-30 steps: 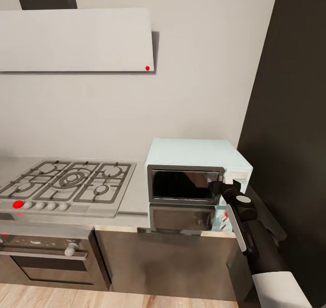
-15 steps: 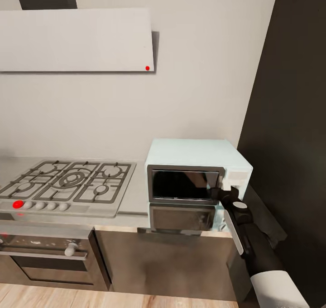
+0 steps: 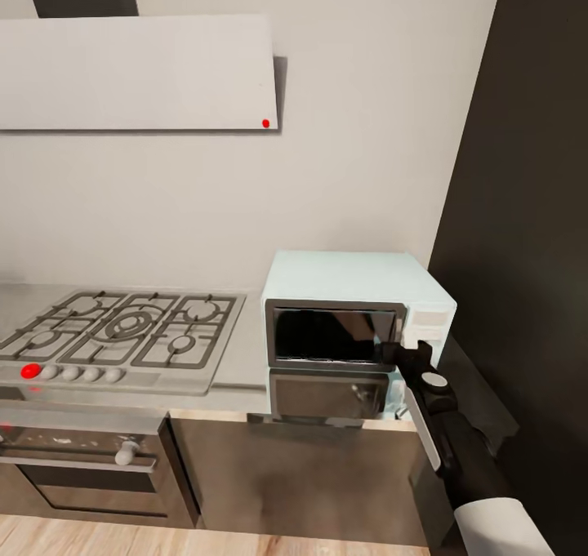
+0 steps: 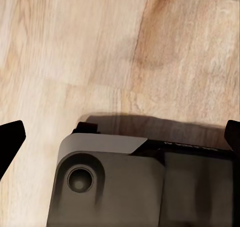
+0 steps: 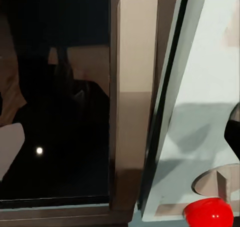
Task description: In the kitchen, take the popcorn bag from the countertop, put it into the microwave, and heat it until the popcorn is cooked so the cooked popcorn ends up inside the bag.
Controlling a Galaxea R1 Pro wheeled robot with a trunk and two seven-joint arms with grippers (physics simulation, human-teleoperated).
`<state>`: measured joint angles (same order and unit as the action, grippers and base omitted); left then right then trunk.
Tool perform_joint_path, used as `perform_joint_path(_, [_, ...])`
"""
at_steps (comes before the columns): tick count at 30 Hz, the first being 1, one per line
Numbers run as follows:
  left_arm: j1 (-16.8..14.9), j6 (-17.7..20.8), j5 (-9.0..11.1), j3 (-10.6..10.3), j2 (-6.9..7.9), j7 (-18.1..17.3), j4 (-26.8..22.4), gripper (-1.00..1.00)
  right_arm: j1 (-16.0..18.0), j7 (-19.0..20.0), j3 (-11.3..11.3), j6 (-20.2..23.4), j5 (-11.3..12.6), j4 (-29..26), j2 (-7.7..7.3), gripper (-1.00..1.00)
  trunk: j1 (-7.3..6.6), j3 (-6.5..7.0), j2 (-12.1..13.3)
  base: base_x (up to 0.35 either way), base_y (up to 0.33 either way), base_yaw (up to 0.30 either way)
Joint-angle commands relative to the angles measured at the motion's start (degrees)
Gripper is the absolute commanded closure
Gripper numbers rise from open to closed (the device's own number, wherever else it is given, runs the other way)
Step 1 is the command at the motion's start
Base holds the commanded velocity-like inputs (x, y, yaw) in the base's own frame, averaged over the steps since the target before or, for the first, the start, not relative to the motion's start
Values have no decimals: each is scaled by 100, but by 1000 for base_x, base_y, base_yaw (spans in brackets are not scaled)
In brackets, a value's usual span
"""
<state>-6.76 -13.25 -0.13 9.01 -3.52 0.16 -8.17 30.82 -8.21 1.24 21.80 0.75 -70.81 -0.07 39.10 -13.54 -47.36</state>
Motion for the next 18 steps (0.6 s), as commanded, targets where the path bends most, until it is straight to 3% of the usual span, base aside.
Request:
perform_joint_path(1, [-6,-19,0,21,-2,2,8,-100,47,-6,6,35,-31,32,-2,-100,8,-7,-2,58,0,0])
perform_joint_path(8, [-2,-19,-3,19,0,2,8,-100,47,-6,8,35,-32,32,-2,-100,8,-7,-2,8,0,0])
perform_joint_path(9, [-1,-19,-3,20,1,2,8,-100,47,-6,8,35,-32,32,-2,100,8,-7,-2,0,0,0])
perform_joint_path(18, [-5,-18,1,22,-1,2,8,-100,47,-6,1,59,-31,11,-2,100,8,-7,-2,0,0,0])
